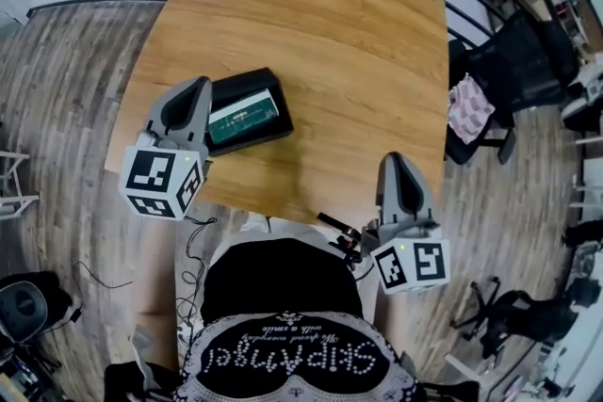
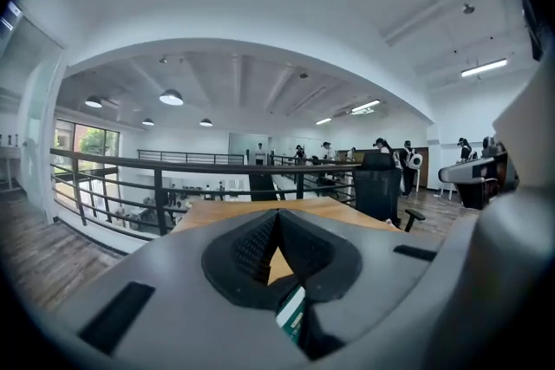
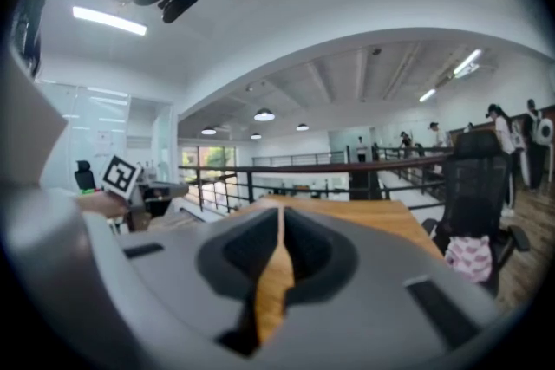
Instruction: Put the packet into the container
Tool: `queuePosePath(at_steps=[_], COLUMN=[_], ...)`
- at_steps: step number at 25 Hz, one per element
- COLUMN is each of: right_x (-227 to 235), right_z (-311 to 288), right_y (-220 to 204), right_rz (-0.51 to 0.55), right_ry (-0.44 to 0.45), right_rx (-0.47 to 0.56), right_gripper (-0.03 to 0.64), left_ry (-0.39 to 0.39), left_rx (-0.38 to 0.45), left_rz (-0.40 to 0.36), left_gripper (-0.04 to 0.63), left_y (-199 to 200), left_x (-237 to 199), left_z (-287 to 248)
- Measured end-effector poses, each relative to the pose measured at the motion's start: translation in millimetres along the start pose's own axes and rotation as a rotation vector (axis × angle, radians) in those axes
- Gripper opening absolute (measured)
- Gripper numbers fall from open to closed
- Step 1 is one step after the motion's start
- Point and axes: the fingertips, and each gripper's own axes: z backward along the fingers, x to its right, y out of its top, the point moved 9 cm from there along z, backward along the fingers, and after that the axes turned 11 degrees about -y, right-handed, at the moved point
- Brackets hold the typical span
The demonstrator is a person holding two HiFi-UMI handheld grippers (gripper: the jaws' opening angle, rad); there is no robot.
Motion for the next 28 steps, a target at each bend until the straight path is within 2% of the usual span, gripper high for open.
queuePosePath(at_steps=[4,8,15,23,28], right_x=[-11.5,-20.4,-32.3,-41.9,-42.1], right_z=[7.2,16.2,19.9,28.0,34.5], right_y=[-2.6,-0.7,6.0,12.6,11.6], right_rz=[0.000,-0.007,-0.004,0.000,0.004], right_ry=[0.019,0.043,0.072,0.091,0.093], right_rx=[0.014,0.042,0.078,0.090,0.079], right_gripper=[0.040,0.040,0.040,0.040,0.040], left_ry=[0.053,0.066,0.125,0.185,0.194], left_rx=[0.099,0.143,0.234,0.288,0.272], left_rz=[-0.005,0.002,0.067,0.094,0.075], left_gripper=[0.029,0.029,0.029,0.029,0.029], left_y=[10.6,13.6,15.4,10.1,8.6], left_x=[6.7,17.9,34.0,49.0,55.4], left_z=[29.3,55.6,97.7,135.7,147.2])
